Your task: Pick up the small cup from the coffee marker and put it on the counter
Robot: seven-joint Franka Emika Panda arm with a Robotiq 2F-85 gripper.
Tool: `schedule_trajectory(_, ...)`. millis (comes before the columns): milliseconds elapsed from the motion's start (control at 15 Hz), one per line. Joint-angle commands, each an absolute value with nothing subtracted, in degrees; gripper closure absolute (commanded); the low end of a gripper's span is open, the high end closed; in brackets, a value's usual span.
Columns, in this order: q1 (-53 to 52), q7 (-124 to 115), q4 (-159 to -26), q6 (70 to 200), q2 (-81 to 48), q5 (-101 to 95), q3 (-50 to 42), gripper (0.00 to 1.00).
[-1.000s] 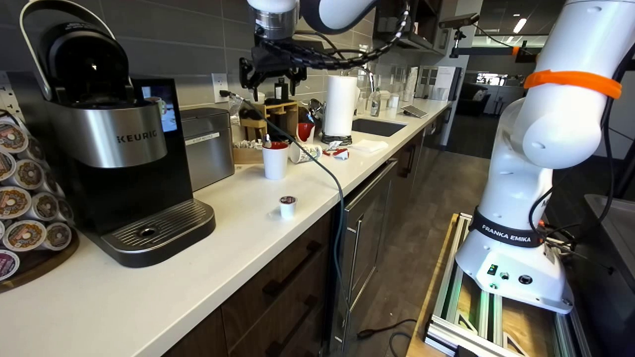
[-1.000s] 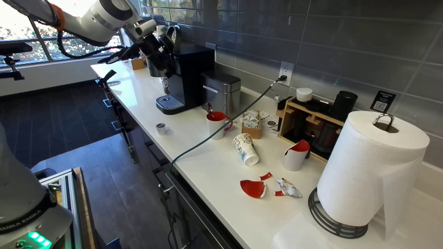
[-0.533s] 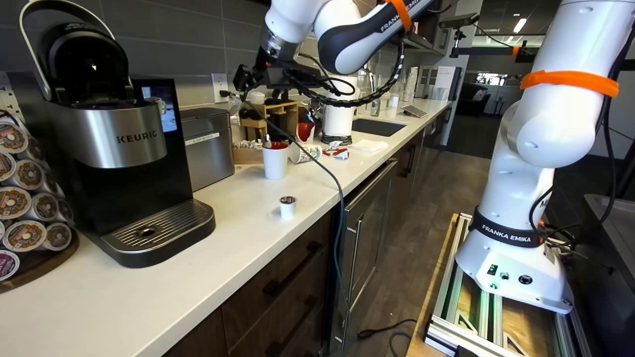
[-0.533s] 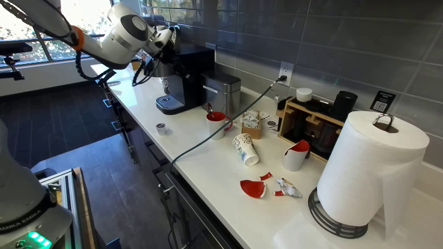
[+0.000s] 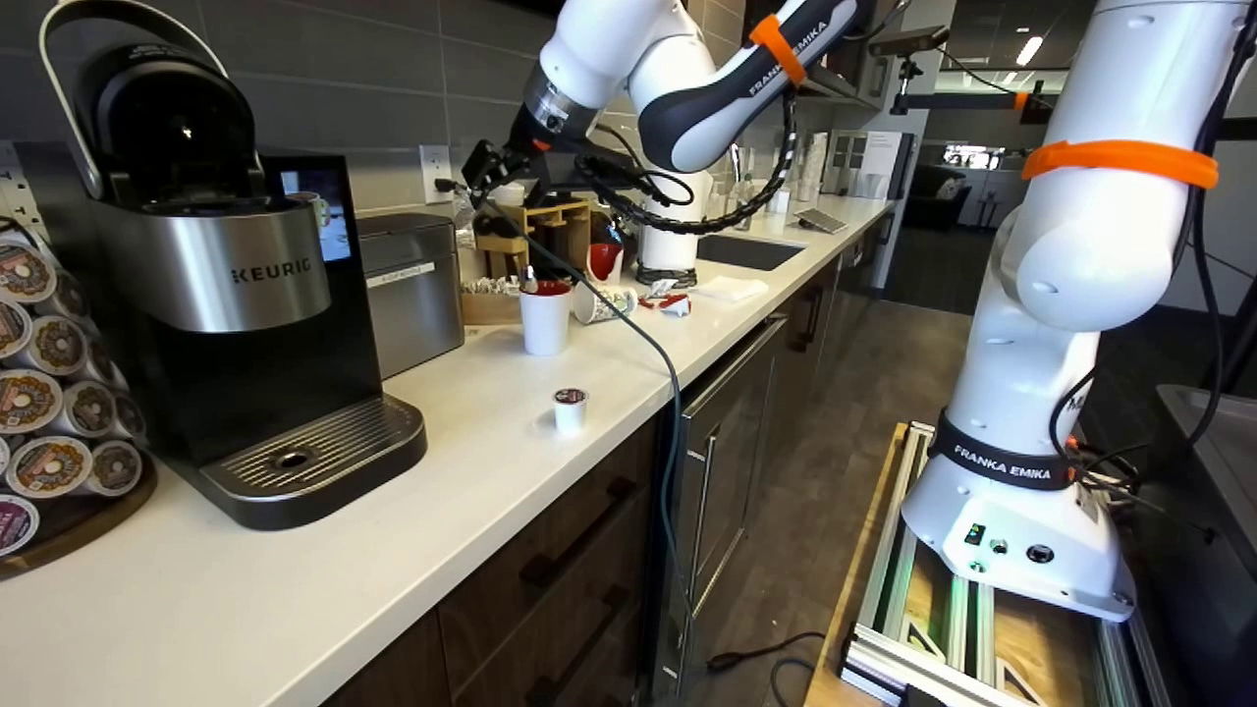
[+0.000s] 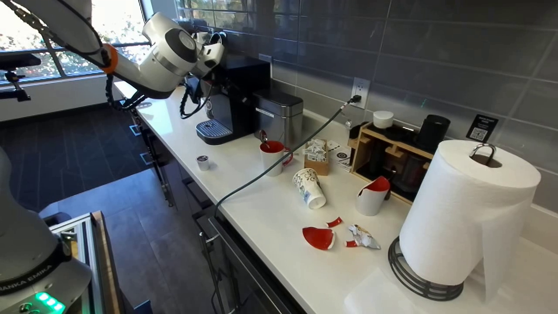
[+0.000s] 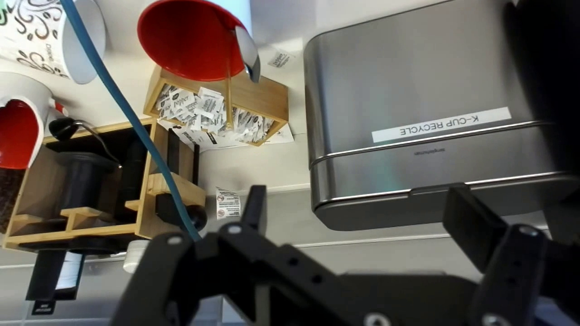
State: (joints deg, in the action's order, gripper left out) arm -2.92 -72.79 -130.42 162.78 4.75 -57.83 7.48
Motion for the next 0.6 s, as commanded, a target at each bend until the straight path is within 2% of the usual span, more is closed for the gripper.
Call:
schedule_trajectory(0,-2.1,-79.6,-126.9,162.3,3.4,-68.0,8.5,0.0)
schedule_trajectory(533,-2.0,-100.2,-113.8,169.7,-8.2,-101.3,8.9,0.0)
